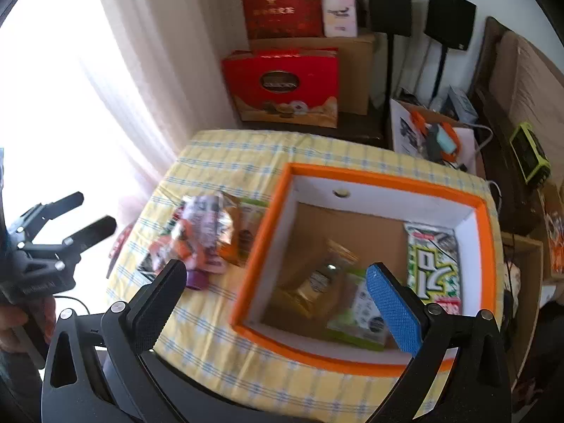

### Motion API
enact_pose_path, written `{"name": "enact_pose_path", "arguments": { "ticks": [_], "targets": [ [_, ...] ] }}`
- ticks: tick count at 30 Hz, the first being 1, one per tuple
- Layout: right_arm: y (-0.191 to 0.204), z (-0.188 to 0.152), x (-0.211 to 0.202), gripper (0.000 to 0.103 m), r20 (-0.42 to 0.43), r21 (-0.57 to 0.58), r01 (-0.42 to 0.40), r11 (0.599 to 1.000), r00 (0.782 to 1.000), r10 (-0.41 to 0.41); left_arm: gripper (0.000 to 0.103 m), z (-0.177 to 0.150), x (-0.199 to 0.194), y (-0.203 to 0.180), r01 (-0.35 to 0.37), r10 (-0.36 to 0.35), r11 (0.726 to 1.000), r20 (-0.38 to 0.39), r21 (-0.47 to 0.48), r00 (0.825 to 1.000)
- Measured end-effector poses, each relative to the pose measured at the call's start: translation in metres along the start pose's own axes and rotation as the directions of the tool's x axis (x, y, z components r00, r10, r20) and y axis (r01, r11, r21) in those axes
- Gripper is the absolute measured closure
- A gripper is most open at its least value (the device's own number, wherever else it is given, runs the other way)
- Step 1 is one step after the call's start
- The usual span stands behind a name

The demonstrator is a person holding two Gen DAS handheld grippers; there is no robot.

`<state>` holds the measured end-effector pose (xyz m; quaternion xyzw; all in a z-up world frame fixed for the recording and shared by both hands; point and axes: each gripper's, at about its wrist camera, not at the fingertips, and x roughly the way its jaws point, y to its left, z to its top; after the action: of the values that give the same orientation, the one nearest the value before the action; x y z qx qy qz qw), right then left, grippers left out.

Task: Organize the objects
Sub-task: 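Move both grippers back toward the remaining snack pile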

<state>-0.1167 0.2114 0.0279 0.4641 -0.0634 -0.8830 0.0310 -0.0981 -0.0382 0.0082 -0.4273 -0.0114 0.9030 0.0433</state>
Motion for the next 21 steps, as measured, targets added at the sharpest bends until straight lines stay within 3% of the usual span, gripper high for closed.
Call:
{"name": "enact_pose_path", "arguments": {
  "ticks": [13, 15, 17, 21],
  "targets": [
    [0.029, 0.021, 0.024, 0.009, -0.024, -0.001, -0.053, 0.999, 0.998, 0.053, 0.005, -0.020, 0.030, 0.015, 0.118, -0.119, 0.993, -0.074, -0.023, 0.990],
    [0.032, 0.023, 0.029, 0.014, -0.025, 0.001, -0.061, 0.998, 0.998, 0.061, 0.005, -0.022, 0.036, 0.013, 0.116, -0.117, 0.993, -0.083, -0.018, 0.990],
    [0.034, 0.025, 0.034, 0.028, -0.023, -0.002, -0.069, 0.998, 0.997, 0.069, 0.007, -0.024, 0.041, 0.012, 0.121, -0.121, 0.993, -0.092, -0.005, 0.988],
    [0.043, 0.030, 0.049, 0.028, -0.040, -0.020, -0.053, 0.998, 0.998, 0.052, 0.008, -0.026, 0.053, 0.003, 0.134, -0.130, 0.990, -0.113, 0.031, 0.985]
  ]
}}
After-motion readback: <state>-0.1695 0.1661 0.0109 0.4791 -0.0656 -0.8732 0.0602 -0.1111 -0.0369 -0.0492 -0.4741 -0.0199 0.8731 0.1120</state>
